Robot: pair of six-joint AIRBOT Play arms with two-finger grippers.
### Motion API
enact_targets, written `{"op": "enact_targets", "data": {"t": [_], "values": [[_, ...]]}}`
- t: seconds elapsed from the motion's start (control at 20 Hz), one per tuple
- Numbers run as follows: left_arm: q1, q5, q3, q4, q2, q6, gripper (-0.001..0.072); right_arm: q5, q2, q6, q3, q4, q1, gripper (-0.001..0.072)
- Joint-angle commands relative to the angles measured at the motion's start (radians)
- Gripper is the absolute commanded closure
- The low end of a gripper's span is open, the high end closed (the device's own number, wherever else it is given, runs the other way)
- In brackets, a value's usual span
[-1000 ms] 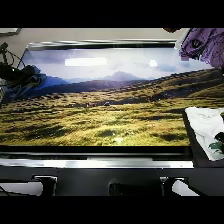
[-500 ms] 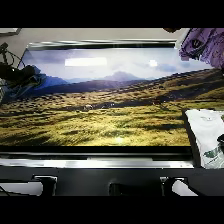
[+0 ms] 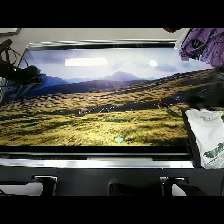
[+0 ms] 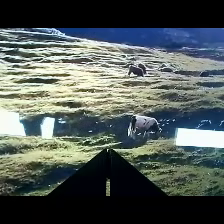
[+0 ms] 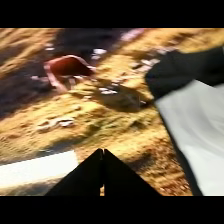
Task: Fold the clothes and pants, and hang the long-sleeved shirts on hangers.
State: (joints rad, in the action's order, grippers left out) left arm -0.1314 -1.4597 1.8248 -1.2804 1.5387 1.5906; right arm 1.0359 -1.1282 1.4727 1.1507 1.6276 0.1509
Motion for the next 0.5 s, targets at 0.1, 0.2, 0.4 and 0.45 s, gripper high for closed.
{"op": "enact_targets", "data": {"t": [0.1, 0.2, 0.4, 0.45], "values": [[0.032, 0.191, -0.318, -0.015, -0.217, -0.095, 0.0693, -0.076, -0.018, 0.068, 0.007, 0.019, -0.372, 0.0682], [0.032, 0.271, -0.453, -0.015, -0.308, -0.111, 0.0692, -0.072, -0.018, 0.068, 0.007, 0.018, -0.423, 0.0682], [0.031, 0.289, -0.481, -0.015, -0.340, -0.111, 0.0688, -0.051, -0.018, 0.068, 0.007, 0.007, -0.435, 0.0680], [0.031, 0.291, -0.481, -0.015, -0.340, -0.110, 0.0688, -0.050, -0.018, 0.069, 0.007, -0.013, -0.435, 0.0680]]}}
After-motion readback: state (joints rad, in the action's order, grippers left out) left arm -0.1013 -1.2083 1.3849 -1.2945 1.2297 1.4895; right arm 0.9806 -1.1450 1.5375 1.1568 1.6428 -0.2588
